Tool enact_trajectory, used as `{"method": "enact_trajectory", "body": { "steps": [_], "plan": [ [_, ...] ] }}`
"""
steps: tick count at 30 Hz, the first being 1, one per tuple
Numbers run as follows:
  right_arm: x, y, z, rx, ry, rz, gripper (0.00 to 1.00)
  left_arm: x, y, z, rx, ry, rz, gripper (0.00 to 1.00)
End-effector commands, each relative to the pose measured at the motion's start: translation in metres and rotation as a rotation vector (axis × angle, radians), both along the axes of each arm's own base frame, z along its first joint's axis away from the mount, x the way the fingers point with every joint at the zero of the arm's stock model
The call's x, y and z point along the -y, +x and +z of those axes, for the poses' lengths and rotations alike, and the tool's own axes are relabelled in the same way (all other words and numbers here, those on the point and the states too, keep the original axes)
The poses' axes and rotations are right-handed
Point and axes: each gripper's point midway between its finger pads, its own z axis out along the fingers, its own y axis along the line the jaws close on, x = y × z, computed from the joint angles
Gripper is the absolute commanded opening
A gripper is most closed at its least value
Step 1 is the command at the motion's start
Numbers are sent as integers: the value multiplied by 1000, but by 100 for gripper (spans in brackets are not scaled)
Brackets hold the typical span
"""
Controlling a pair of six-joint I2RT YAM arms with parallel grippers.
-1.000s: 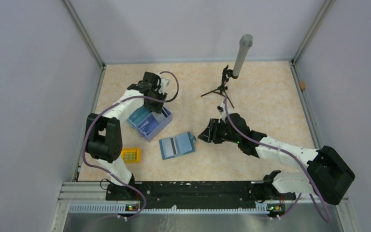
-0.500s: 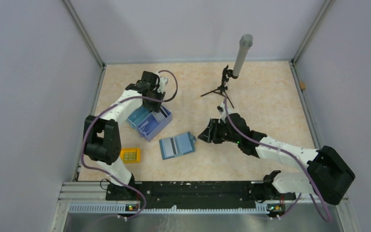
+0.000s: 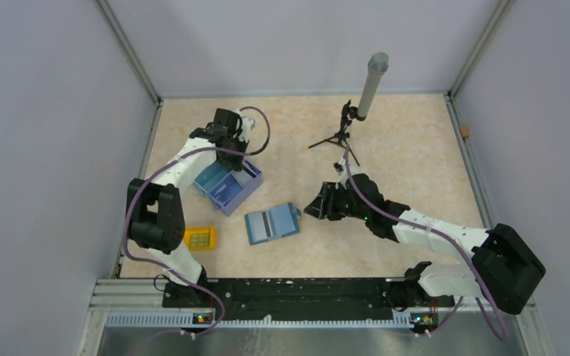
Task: Put the credit cards into the card holder
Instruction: Pick up the credit card from the storage box.
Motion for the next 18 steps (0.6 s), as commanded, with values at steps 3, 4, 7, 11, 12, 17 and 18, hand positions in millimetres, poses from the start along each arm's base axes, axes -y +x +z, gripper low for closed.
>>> {"method": "enact_trajectory", "body": {
  "steps": [3,4,7,11,12,17,18],
  "plan": [
    [-2,6,10,25,28,-5,44,2,0,25,36,-56,5,11],
    [-2,7,10,24,25,-7,44,3,-1,27,33,-66,3,9],
    [-1,6,7,18,18,-8,44,6,-4,29,25,-88,-2,4],
    [-1,6,5,13,14,-9,44,9,-9,30,8,-113,-4,0],
    [-1,6,5,13,13,-9,44,10,-11,30,3,-120,-1,0],
    [0,6,5,9,4,-6,44,11,-16,36,-32,-156,42,0],
    [0,6,5,10,2,-5,44,10,-18,39,-44,-179,78,0]
  ]
}}
